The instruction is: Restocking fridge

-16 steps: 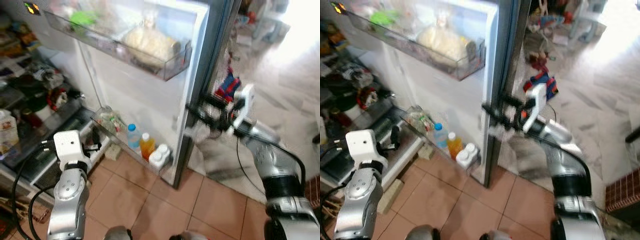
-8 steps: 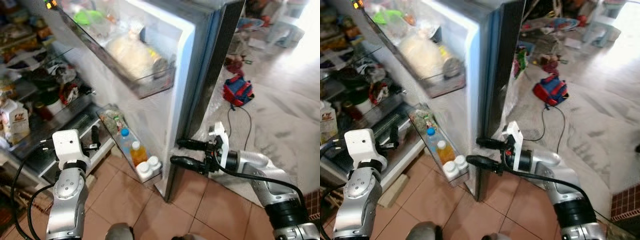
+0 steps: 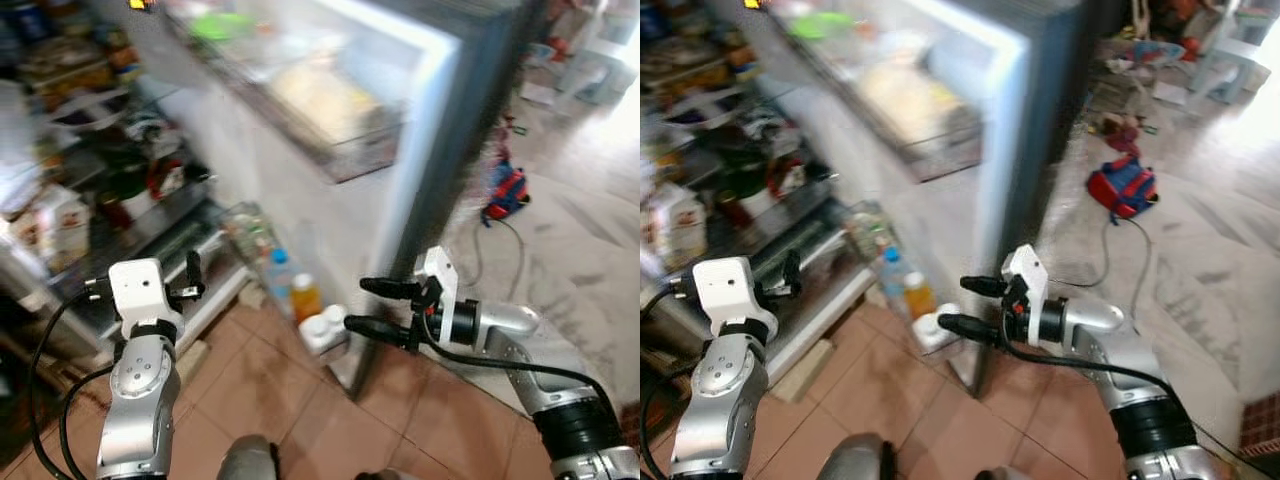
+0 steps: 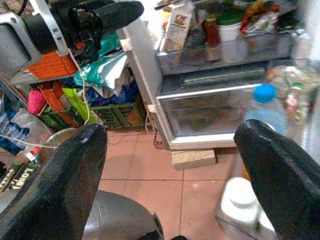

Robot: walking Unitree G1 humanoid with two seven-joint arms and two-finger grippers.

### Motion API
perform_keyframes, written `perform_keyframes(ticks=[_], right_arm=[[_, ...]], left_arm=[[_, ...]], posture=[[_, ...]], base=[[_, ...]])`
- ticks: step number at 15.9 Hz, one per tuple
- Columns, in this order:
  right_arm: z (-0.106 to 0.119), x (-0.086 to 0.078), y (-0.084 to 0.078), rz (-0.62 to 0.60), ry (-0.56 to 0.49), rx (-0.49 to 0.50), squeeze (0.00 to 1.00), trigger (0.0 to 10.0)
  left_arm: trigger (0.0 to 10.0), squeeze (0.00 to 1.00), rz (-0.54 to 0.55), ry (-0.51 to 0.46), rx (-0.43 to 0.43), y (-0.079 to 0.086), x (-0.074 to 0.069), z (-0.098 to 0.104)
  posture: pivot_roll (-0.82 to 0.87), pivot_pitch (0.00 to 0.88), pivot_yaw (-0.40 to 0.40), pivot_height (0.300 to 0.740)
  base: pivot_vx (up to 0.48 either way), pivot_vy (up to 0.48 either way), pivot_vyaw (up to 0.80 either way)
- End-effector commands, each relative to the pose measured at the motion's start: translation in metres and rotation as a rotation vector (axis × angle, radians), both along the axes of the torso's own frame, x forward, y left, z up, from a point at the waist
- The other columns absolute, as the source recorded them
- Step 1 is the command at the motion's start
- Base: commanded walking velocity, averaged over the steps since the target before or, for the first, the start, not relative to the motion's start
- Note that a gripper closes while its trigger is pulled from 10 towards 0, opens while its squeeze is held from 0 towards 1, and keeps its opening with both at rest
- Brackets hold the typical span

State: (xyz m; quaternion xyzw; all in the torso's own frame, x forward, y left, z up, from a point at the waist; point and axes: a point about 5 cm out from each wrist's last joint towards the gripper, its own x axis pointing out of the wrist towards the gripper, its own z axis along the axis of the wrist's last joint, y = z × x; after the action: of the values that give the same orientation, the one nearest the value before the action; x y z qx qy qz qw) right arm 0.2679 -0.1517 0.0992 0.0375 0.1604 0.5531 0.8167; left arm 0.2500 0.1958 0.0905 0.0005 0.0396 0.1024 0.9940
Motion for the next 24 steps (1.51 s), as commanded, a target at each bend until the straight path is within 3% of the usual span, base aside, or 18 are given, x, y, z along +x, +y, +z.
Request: perform_keyframes(ticks=[1, 7, 15, 19, 20, 22, 24], right_arm=[[0.002, 0.002, 0.001, 0.012, -0.021, -0.011, 0.00, 10.0], [0.004, 0.009, 0.012, -0.042, -0.088, -0.032, 0.00, 10.0], [0.002, 0.033, 0.015, -0.482, -0.296, -0.071, 0.00, 10.0], [-0.015, 0.036, -0.009, -0.598, -0.267, -0.176, 0.00, 10.0], [-0.016, 0.045, -0.026, -0.713, -0.272, -0.228, 0.00, 10.0], [-0.006, 0.068, -0.048, -0.928, -0.262, -0.239, 0.00, 10.0], [0.004, 0.083, -0.053, -1.023, -0.259, -0.222, 0.00, 10.0]], left_arm=[[10.0, 0.00, -0.003, 0.005, 0.007, 0.000, 0.001, 0.000], [10.0, 0.00, -0.011, 0.005, 0.026, 0.000, 0.003, 0.000], [10.0, 0.00, -0.022, -0.001, 0.032, -0.001, 0.006, 0.001], [10.0, 0.00, 0.002, 0.009, 0.053, 0.002, 0.002, 0.000], [10.0, 0.00, 0.024, 0.015, 0.065, 0.005, 0.000, -0.001], [10.0, 0.00, 0.047, 0.018, 0.077, 0.009, -0.002, -0.002], [10.0, 0.00, 0.041, 0.023, 0.079, 0.008, -0.004, -0.002]], posture=[[0.10, 0.012, -0.002, 0.740], [0.10, 0.013, -0.003, 0.740], [0.10, 0.014, -0.004, 0.740], [0.11, 0.020, -0.008, 0.740], [0.11, 0.022, -0.010, 0.740], [0.12, 0.023, -0.011, 0.740], [0.14, 0.026, -0.014, 0.740]], base=[[0.000, 0.000, 0.00], [-0.082, 0.000, 0.00], [-0.091, 0.000, 0.00], [0.000, 0.000, 0.00], [0.000, 0.000, 0.00], [0.000, 0.000, 0.00], [0.000, 0.000, 0.00]])
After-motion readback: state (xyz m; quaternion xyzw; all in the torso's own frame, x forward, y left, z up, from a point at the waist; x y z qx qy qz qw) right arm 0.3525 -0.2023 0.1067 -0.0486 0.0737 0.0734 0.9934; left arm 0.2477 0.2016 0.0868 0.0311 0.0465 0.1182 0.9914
